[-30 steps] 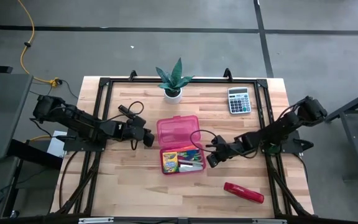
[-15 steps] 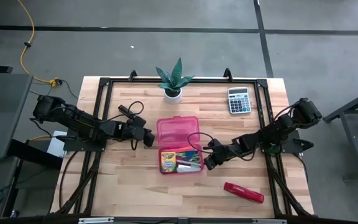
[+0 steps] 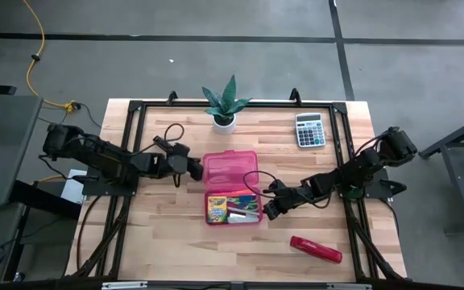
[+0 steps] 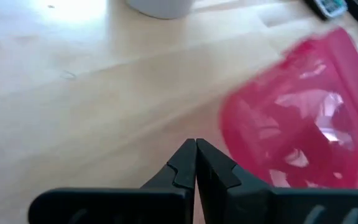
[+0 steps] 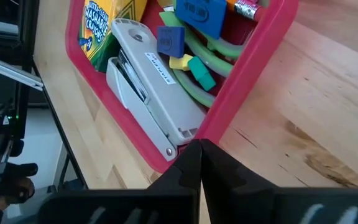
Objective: Pack school essentials
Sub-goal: Close the red supply box
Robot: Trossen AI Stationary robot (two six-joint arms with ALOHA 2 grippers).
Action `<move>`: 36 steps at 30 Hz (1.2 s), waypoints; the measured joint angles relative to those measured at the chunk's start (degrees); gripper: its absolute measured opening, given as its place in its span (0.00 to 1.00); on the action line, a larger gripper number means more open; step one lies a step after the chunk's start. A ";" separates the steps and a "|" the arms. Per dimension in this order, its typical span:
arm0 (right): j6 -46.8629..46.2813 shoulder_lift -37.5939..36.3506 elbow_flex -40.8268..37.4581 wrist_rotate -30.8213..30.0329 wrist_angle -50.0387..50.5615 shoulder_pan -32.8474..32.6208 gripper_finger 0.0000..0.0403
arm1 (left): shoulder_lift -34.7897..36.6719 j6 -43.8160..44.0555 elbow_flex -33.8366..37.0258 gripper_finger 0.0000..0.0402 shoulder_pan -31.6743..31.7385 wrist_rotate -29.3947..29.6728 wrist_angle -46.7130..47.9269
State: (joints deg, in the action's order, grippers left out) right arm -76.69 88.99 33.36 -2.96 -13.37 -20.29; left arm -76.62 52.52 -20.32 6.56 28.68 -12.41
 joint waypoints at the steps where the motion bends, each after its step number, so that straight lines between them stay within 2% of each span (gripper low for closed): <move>1: 0.03 0.00 0.00 -0.02 0.00 0.00 0.00 | 0.00 0.07 0.00 0.00 1.47 -0.97 0.09; 11: 0.61 0.00 0.00 -0.04 0.15 0.00 0.00 | 0.00 -2.41 -0.02 0.00 17.85 -24.48 -3.25; 18: 1.05 0.00 0.00 -0.09 0.17 0.00 0.00 | -2.65 2.01 -0.02 0.00 21.54 -34.67 -6.98; 20: 1.07 0.00 0.00 -0.10 0.17 0.00 0.00 | -4.46 2.42 -0.02 0.00 21.30 -36.76 -7.92; 30: 1.07 0.00 0.00 -0.17 0.20 0.02 0.00 | -8.07 4.39 0.00 0.00 19.67 -37.78 -17.62; 36: 1.07 0.00 0.00 -1.11 0.22 0.00 0.00 | -8.02 3.59 0.00 0.00 19.68 -44.34 -24.27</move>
State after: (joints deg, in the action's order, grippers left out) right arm -75.61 88.99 33.36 -4.07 -13.15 -20.29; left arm -84.64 56.10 -20.32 26.24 -15.66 -36.68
